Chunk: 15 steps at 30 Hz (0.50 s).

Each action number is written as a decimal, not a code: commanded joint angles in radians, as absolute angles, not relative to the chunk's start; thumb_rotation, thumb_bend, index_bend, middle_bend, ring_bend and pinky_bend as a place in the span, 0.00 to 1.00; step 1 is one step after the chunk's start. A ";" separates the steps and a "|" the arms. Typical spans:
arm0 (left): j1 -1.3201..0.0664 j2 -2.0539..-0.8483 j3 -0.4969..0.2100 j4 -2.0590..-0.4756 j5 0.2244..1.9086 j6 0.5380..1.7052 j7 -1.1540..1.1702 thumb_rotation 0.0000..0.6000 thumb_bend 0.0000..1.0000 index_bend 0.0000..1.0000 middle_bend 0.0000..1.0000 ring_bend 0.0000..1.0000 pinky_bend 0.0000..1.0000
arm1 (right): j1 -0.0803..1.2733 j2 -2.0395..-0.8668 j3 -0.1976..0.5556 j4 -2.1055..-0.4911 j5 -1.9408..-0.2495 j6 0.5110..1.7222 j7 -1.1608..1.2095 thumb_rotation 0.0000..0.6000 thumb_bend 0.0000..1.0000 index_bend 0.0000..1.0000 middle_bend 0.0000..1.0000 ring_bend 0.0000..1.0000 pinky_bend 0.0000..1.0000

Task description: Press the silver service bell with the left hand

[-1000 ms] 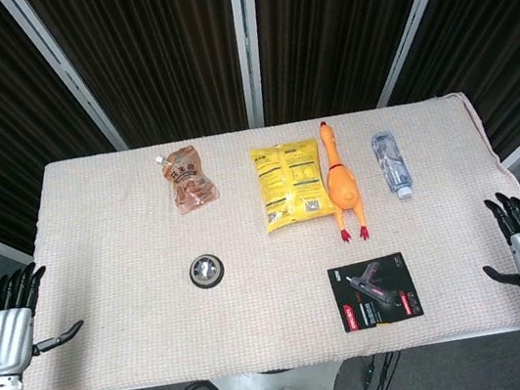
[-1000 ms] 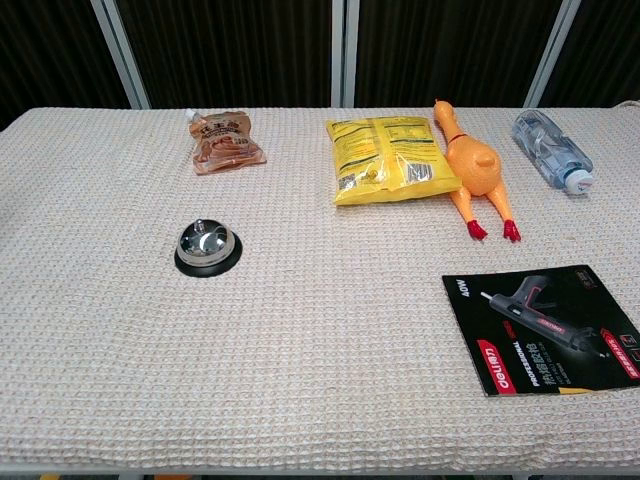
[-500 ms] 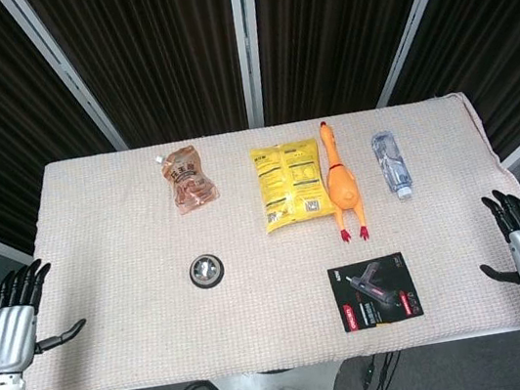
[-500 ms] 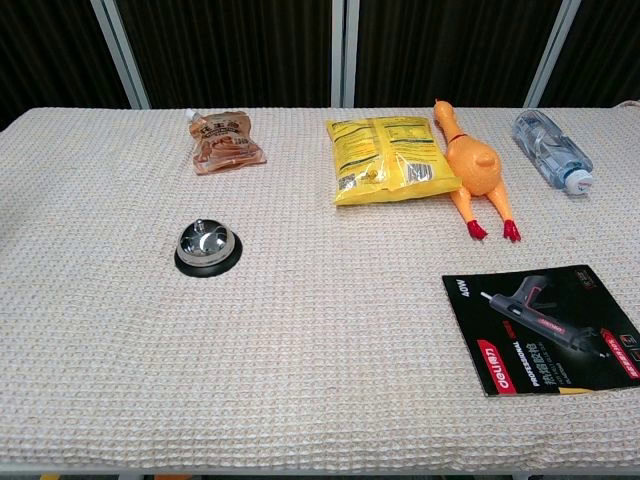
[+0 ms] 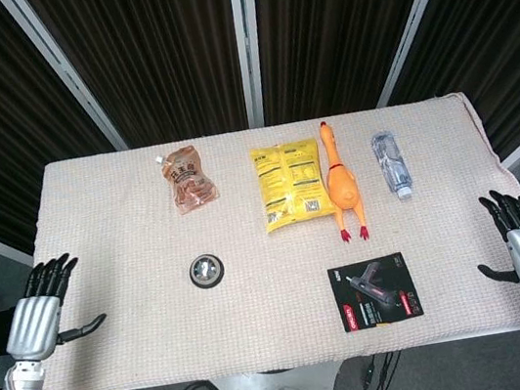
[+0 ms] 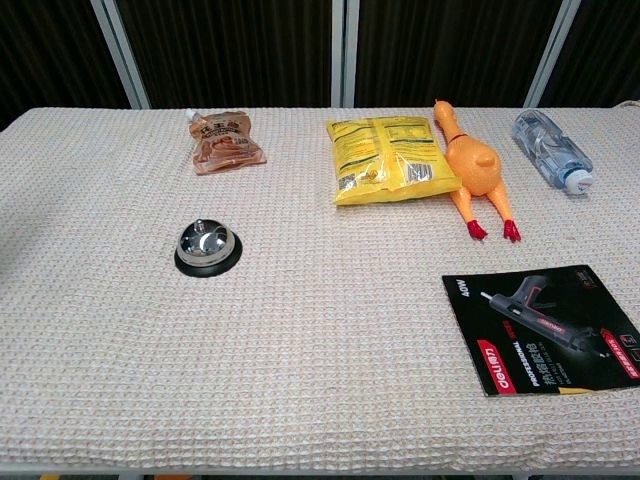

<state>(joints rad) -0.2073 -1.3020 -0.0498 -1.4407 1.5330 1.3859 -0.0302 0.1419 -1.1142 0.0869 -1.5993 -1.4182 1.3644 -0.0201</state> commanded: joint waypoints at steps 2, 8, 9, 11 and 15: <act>-0.251 -1.354 -0.059 -1.419 1.552 1.352 -0.015 0.11 0.00 0.03 0.00 0.00 0.00 | 0.141 -1.103 0.090 -1.610 -1.405 1.357 -0.009 1.00 0.00 0.00 0.00 0.00 0.00; -0.335 -1.434 -0.069 -1.385 1.574 1.271 -0.004 0.10 0.00 0.03 0.00 0.00 0.00 | 0.139 -1.100 0.091 -1.609 -1.387 1.347 0.009 1.00 0.00 0.00 0.00 0.00 0.00; -0.353 -1.450 -0.074 -1.380 1.570 1.249 -0.006 0.10 0.00 0.03 0.00 0.00 0.00 | 0.138 -1.100 0.092 -1.609 -1.383 1.346 0.011 1.00 0.00 0.00 0.00 0.00 0.00; -0.380 -1.472 -0.085 -1.373 1.564 1.222 -0.003 0.10 0.00 0.03 0.00 0.00 0.00 | 0.138 -1.100 0.093 -1.607 -1.379 1.345 0.012 1.00 0.00 0.00 0.00 0.00 0.00; -0.441 -1.515 -0.104 -1.375 1.560 1.166 0.001 0.10 0.00 0.03 0.00 0.00 0.00 | 0.137 -1.101 0.094 -1.600 -1.369 1.340 0.016 1.00 0.00 0.00 0.00 0.00 0.00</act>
<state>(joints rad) -0.4221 -1.4976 -0.0946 -1.3755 1.5629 1.1855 -0.0016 0.1376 -1.1012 0.0938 -1.6008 -1.3696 1.3408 0.0159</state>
